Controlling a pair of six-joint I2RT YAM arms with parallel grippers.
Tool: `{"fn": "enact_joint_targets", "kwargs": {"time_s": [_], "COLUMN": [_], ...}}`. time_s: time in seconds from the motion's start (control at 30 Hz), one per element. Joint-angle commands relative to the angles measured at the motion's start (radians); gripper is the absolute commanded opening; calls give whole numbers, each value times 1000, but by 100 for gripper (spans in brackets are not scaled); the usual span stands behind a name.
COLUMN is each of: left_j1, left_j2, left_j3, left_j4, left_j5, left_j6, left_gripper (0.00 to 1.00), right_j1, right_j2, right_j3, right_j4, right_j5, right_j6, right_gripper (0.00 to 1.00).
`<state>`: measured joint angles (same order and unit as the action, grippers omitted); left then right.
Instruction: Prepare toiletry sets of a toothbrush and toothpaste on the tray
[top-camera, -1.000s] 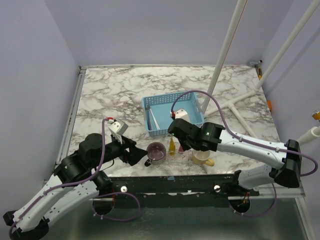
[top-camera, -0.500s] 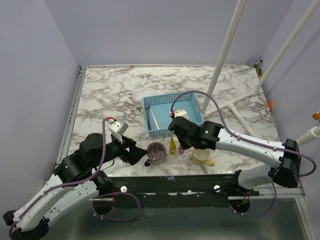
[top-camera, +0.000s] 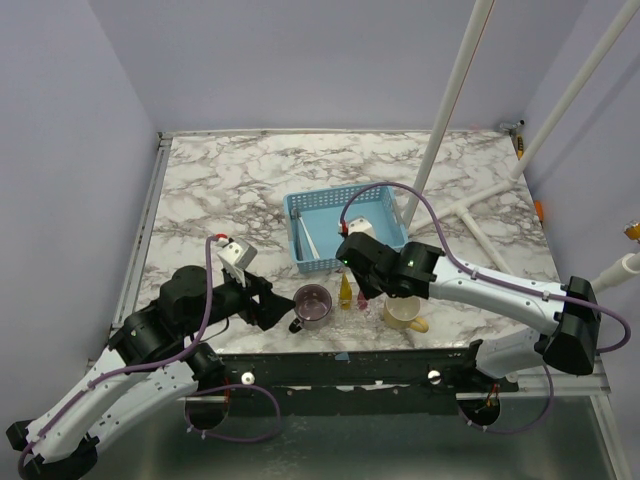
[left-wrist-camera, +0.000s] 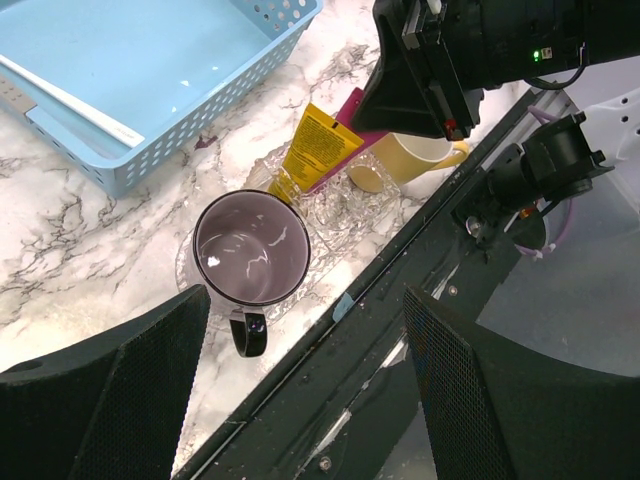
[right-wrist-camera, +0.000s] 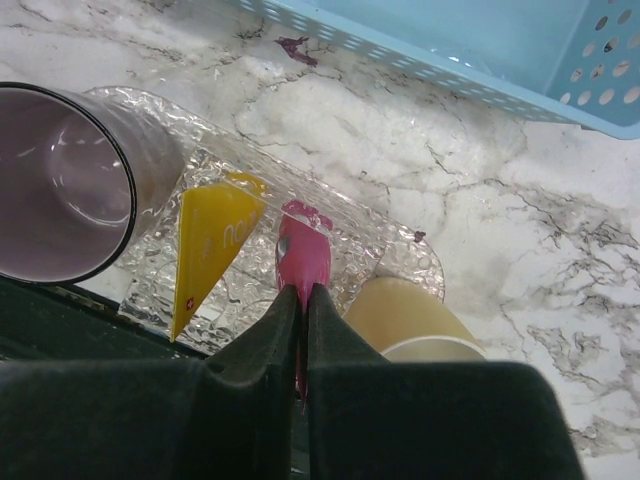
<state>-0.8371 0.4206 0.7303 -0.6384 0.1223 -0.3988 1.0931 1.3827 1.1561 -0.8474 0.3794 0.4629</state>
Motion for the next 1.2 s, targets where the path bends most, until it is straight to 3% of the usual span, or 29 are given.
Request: {"fn": "enact_joint_targets", "kwargs": {"time_s": [0.0, 0.2, 0.73, 1.17], "left_j1": [1, 3, 5, 10], "left_j2": [6, 10, 11, 4], "left_j3": [-6, -6, -5, -3], "left_j4": [-21, -21, -24, -33], "left_j5": [-19, -18, -22, -49], "left_j6": [12, 12, 12, 9], "left_gripper": [78, 78, 79, 79], "right_j1": [-4, -5, -4, -42], "right_j2": [8, 3, 21, 243], "right_j3": [-20, 8, 208, 413], "right_j4": [23, 8, -21, 66], "right_j5": [-16, -3, 30, -7], "right_j6": [-7, -7, -21, -78], "right_gripper": [10, 29, 39, 42]}}
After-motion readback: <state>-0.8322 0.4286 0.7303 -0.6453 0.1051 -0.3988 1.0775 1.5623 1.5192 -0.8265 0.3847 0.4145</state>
